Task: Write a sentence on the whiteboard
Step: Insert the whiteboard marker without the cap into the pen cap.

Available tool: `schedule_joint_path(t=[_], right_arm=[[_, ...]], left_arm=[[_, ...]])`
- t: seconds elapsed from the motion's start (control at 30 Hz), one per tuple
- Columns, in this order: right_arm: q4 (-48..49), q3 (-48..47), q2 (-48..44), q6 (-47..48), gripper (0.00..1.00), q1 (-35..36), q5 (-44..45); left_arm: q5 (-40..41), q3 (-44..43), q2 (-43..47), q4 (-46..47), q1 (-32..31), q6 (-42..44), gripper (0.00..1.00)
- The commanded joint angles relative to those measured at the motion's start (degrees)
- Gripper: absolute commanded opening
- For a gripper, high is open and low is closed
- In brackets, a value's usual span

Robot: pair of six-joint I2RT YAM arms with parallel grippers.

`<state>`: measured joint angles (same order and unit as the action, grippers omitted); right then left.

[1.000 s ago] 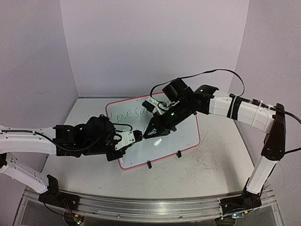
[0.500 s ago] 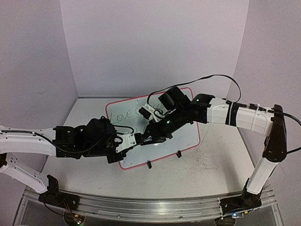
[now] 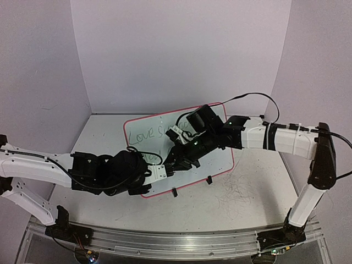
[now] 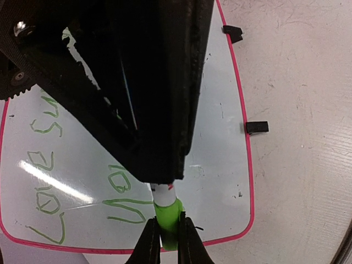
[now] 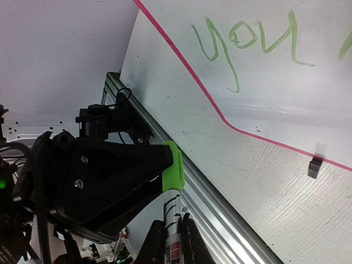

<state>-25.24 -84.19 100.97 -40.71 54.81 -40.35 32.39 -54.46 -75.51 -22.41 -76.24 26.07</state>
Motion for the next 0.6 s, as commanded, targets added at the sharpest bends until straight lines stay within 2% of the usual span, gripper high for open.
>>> schedule_joint_path(t=[0.0, 0.13, 0.23, 0.3, 0.37, 0.47, 0.5, 0.57], right_arm=[[20.2, 3.7, 0.9, -10.5, 0.0, 6.5, -9.9], [21.2, 7.4, -1.4, -6.6, 0.0, 6.6, -5.3], [23.0, 14.0, -6.3, 0.8, 0.0, 5.3, -0.3], [23.8, 18.1, -9.3, 7.2, 0.0, 4.5, 3.2], [24.6, 21.6, -11.7, 13.9, 0.0, 3.6, 5.2], [28.6, 27.5, -14.6, 20.1, 0.0, 2.3, 7.7], [30.4, 29.5, -15.6, 21.1, 0.0, 1.9, 7.9], [35.2, 33.2, -17.8, 22.2, 0.0, 1.4, 7.6]], left_arm=[[-0.7, -3.4, -1.2, 20.5, -4.2, 1.8, 0.0], [-2.6, -2.2, -1.2, 20.2, -4.6, -1.0, 0.0], [-4.0, -1.0, 0.1, 17.7, -4.6, -6.3, 0.02], [-5.5, 0.1, 1.3, 15.5, -4.6, -9.4, 0.13], [-7.6, 0.7, 2.6, 13.5, -4.6, -13.0, 0.29], [-12.4, 1.1, 5.2, 11.1, -4.6, -18.5, 0.64], [-14.1, 1.0, 6.1, 10.2, -4.6, -20.2, 0.71], [-16.0, 0.3, 7.6, 8.1, -4.6, -22.8, 0.75]])
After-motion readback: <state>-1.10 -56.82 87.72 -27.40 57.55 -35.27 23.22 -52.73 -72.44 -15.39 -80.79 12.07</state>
